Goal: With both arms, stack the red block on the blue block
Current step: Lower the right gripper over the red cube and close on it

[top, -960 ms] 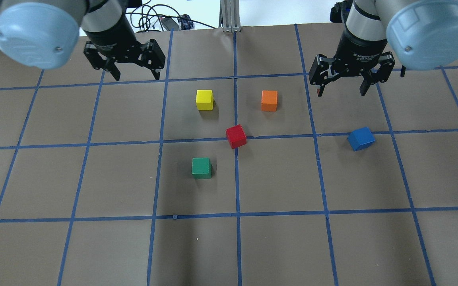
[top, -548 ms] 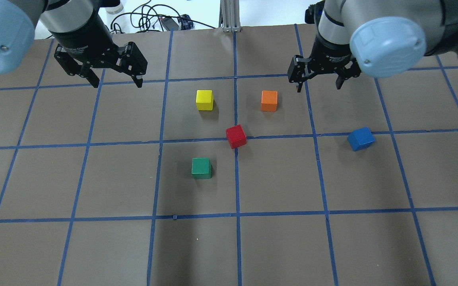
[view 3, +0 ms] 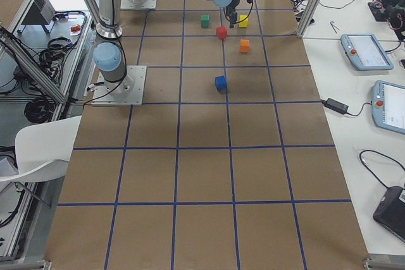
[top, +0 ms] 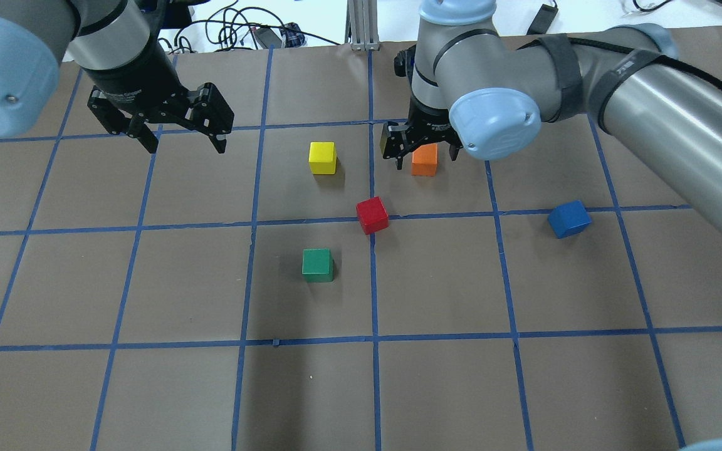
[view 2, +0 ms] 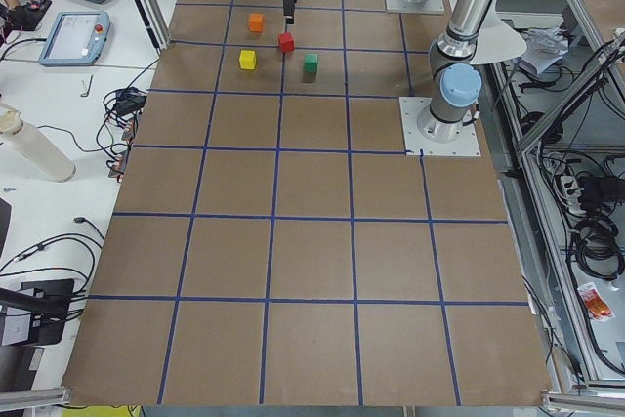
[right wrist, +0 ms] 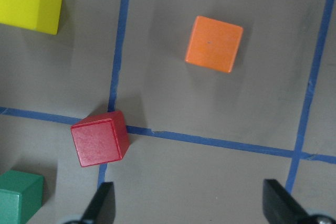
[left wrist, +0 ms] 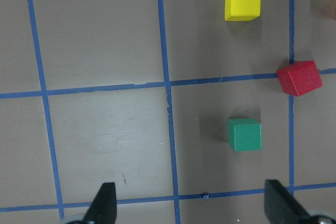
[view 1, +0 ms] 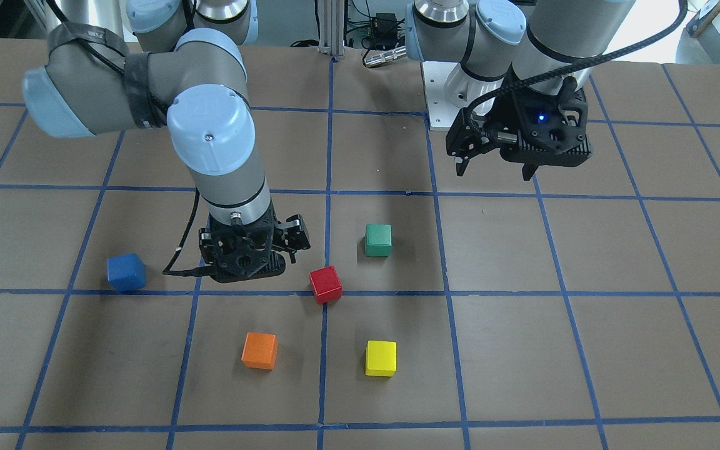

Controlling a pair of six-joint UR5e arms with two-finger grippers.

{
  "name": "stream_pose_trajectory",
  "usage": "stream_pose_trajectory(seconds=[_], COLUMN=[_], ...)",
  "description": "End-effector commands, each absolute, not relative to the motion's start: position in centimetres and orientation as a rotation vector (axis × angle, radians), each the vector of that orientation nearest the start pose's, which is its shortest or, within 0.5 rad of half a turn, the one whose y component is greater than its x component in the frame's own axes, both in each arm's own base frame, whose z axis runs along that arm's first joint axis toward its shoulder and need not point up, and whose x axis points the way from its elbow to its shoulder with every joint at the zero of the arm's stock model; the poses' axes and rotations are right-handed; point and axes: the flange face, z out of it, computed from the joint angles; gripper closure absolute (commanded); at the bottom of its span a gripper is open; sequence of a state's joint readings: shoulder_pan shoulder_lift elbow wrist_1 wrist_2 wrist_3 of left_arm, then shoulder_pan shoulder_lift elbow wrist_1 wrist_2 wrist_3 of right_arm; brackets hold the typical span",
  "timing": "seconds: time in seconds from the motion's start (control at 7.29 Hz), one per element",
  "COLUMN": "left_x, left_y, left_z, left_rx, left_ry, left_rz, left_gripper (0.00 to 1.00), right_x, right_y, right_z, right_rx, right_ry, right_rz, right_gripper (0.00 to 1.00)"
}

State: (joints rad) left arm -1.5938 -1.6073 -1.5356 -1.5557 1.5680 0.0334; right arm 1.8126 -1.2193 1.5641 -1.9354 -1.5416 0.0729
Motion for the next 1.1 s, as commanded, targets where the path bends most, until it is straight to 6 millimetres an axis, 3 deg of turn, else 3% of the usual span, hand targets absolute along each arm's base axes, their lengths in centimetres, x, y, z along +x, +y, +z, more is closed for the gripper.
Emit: stream_pose_trajectory(seconds=[0.0, 0.27, 0.41, 0.55, 0.96], left_x=[-14.4, -14.3, -14.3, -14.4, -14.4], left_y=[-49.8, -49.6, -49.6, -49.5, -49.6], left_z=[49.6, 49.3, 49.3, 49.1, 49.0], left_rx=[0.098, 0.079, 0.079, 0.082, 0.079], left_ry=[3.134, 3.134, 3.134, 3.134, 3.135], left_rz=[-0.072, -0.067, -0.067, -0.06, -0.075], left_gripper=[0.0, 0.0, 0.0, 0.0, 0.0], right_x=[30.1, 33.7, 34.1, 34.2, 34.6], right_y=[-57.0, -56.2, -56.8, -57.0, -57.8], right_z=[29.7, 27.2, 24.6, 23.3, 21.3], right_rx=[-0.314, -0.399, -0.406, -0.409, -0.404], right_ry=[3.092, 3.08, 3.082, 3.087, 3.063], right_rz=[0.009, 0.004, 0.027, 0.052, 0.021], right_gripper=[0.0, 0.0, 0.0, 0.0, 0.0])
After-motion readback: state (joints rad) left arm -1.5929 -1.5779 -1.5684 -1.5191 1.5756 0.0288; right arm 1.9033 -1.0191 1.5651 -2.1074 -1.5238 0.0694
